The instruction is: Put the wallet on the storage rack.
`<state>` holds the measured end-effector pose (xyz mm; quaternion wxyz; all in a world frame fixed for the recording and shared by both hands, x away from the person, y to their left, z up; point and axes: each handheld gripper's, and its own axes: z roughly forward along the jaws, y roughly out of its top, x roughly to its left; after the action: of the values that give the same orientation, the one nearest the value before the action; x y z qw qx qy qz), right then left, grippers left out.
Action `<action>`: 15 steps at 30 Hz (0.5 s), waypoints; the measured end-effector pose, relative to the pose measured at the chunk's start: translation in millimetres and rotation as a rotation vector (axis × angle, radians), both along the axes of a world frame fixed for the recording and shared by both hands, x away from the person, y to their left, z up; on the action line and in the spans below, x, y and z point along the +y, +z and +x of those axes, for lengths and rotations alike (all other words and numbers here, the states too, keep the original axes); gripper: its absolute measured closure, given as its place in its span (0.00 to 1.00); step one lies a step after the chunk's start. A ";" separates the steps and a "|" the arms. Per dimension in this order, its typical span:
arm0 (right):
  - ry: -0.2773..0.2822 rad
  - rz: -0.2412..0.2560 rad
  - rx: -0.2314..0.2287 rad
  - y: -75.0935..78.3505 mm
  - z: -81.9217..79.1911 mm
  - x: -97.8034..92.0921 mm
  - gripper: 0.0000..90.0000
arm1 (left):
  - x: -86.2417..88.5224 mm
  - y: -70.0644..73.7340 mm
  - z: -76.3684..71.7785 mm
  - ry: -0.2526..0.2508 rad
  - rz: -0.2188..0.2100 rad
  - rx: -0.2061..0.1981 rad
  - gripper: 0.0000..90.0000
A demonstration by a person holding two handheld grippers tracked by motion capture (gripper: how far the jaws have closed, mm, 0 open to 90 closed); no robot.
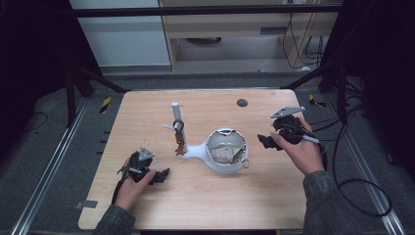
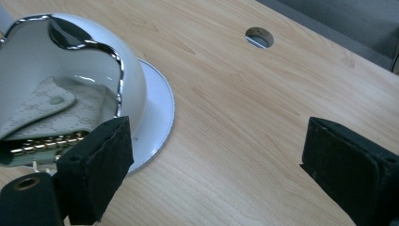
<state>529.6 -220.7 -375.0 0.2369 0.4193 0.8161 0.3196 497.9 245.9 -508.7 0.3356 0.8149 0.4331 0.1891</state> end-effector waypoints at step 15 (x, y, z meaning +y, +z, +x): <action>-0.082 0.074 0.026 -64.9 -22.6 -30.3 0.07 | 0.0 0.0 -0.1 0.001 0.000 0.000 0.00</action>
<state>507.1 -251.0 -440.0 0.2232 0.4650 0.7889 0.3341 497.8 245.9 -508.7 0.3355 0.8148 0.4332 0.1894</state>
